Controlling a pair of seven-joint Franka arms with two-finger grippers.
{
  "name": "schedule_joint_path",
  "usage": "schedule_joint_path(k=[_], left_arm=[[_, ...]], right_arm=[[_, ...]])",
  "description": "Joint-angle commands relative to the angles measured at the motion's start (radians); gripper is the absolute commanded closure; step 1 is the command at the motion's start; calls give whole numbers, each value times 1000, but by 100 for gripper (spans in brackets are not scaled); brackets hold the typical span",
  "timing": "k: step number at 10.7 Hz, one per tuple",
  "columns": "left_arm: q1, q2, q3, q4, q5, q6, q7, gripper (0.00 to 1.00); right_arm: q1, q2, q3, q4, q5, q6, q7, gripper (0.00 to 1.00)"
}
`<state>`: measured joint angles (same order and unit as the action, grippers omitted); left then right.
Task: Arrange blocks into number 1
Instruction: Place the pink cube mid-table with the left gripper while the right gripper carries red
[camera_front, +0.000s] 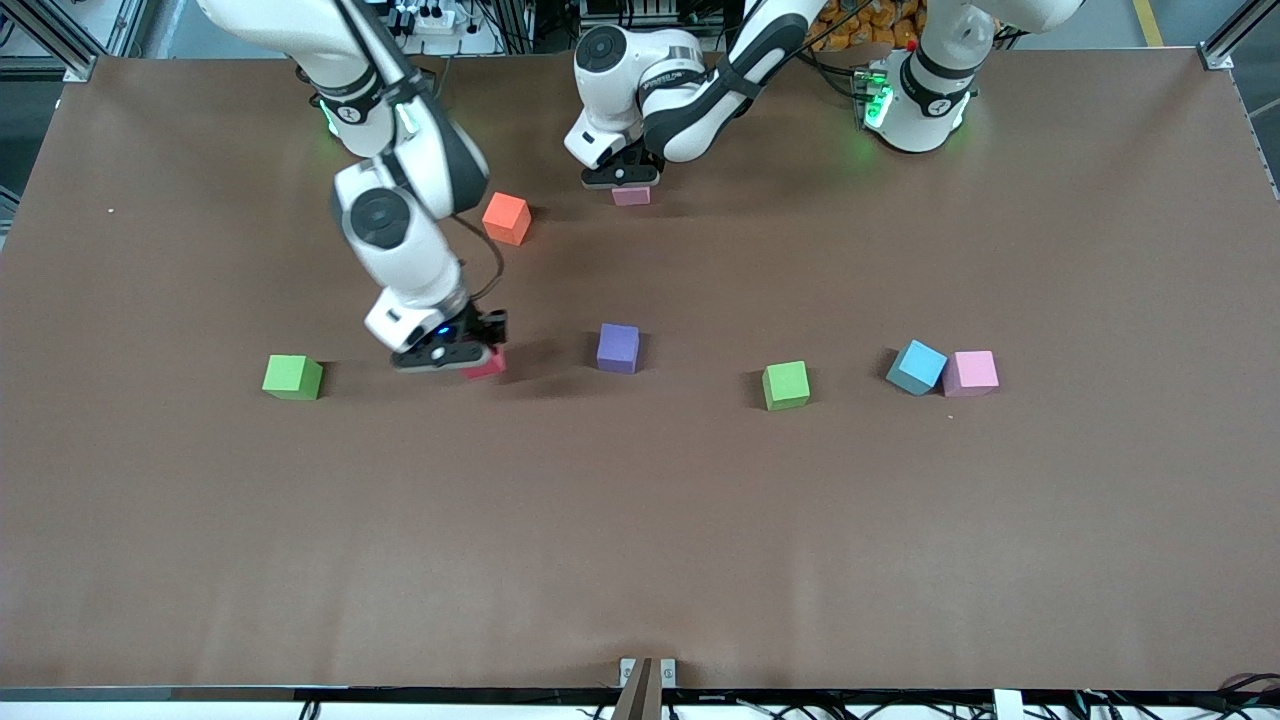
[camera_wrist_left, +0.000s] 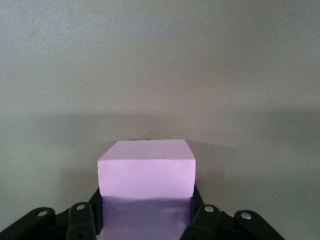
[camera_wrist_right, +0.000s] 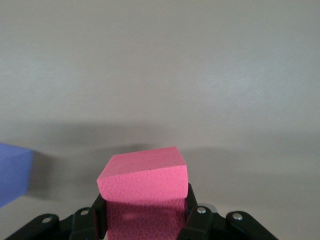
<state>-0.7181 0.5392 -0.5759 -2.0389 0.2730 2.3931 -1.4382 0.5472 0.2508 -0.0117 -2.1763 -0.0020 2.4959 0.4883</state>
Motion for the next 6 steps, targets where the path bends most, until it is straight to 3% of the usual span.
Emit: schedule_joint_path(k=[1, 6], left_arm=[[29, -4, -18, -53, 34, 15, -19, 1], [86, -128, -62, -75, 20, -5, -39, 0]], right_arm=[[30, -22, -5, -2, 11, -40, 58, 100], [37, -19, -5, 1, 11, -40, 81, 100]])
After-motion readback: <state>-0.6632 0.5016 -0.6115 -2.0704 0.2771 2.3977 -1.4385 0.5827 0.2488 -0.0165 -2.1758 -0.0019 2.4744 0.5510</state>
